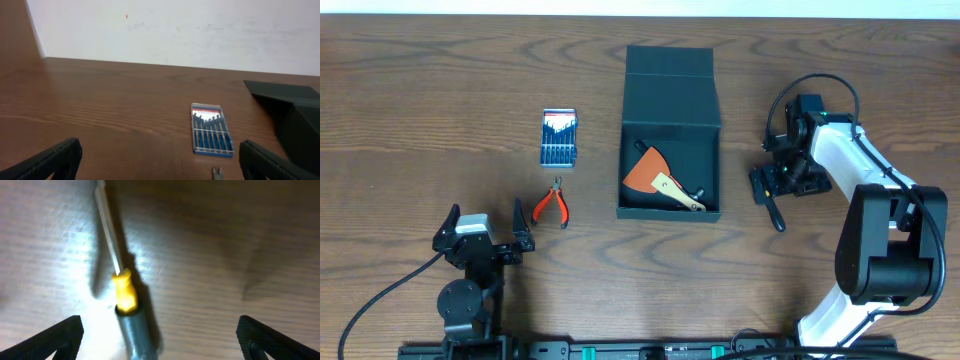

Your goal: Pack container

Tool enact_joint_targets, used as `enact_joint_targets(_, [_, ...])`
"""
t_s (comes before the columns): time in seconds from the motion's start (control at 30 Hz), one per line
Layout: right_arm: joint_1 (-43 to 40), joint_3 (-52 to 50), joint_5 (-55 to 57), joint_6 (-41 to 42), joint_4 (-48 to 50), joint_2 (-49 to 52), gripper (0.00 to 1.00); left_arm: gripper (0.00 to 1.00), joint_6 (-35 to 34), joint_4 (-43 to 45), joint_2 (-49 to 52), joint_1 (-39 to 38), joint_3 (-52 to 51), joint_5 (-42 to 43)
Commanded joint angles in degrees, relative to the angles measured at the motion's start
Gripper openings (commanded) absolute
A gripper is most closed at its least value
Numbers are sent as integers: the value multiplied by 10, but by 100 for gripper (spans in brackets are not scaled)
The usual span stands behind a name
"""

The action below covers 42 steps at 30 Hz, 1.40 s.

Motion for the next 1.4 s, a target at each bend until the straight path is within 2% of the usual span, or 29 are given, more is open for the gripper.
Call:
enact_joint_targets(0.0, [-2, 7, -18, -11, -13, 5, 99, 99, 10, -23, -3, -3, -6, 6])
enact_joint_targets(0.47, [-2, 1, -19, -10, -38, 5, 99, 98, 10, -23, -3, -3, -6, 6])
enact_joint_targets(0.67, [2, 1, -16, -10, -49, 5, 96, 99, 10, -23, -3, -3, -6, 6])
enact_joint_targets(0.93, [2, 1, -16, -4, -57, 5, 83, 98, 10, -23, -3, -3, -6, 6])
enact_joint_targets(1.1, [2, 1, -16, -4, -66, 5, 79, 99, 10, -23, -3, -3, -6, 6])
enact_joint_targets(1.17, [2, 1, -16, -4, -68, 5, 79, 98, 10, -23, -3, -3, -6, 6])
enact_joint_targets(1.27, [2, 1, -16, 5, -73, 5, 86, 99, 10, -23, -3, -3, -6, 6])
enact_joint_targets(1.37, [2, 1, -13, 7, -72, 5, 84, 99, 10, -23, -3, -3, -6, 6])
